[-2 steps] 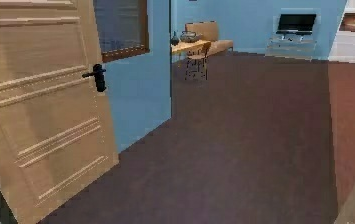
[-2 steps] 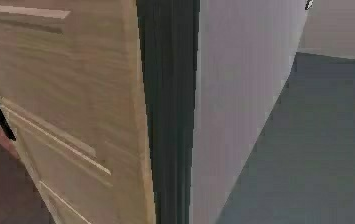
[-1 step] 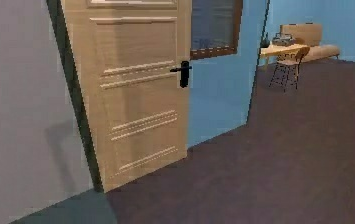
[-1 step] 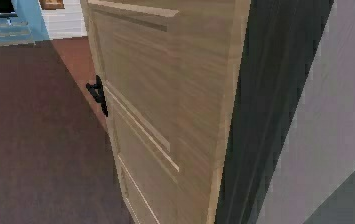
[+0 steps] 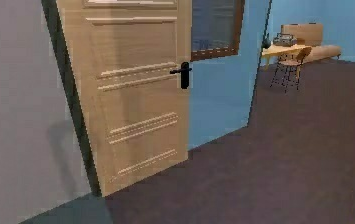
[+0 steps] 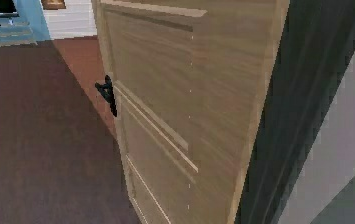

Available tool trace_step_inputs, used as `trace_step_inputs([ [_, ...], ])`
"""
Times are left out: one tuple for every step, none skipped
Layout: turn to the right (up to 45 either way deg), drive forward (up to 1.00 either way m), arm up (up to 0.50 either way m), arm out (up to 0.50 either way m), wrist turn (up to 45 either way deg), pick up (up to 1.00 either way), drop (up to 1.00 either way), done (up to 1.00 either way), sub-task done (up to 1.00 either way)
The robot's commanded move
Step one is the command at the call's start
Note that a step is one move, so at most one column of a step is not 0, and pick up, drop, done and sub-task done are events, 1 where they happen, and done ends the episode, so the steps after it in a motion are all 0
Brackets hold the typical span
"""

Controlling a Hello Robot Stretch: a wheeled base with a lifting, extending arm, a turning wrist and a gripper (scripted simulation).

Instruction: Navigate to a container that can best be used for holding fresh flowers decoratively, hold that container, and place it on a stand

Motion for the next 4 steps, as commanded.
trace_step_inputs([
  [30.0,0.00,0.00,0.00,0.0,0.00,0.00,0.00,0.00],
  [0.0,1.00,0.00,0.00,0.0,0.00,0.00,0.00,0.00],
  [0.0,1.00,0.00,0.00,0.0,0.00,0.00,0.00,0.00],
  [0.0,1.00,0.00,0.00,0.0,0.00,0.00,0.00,0.00],
])
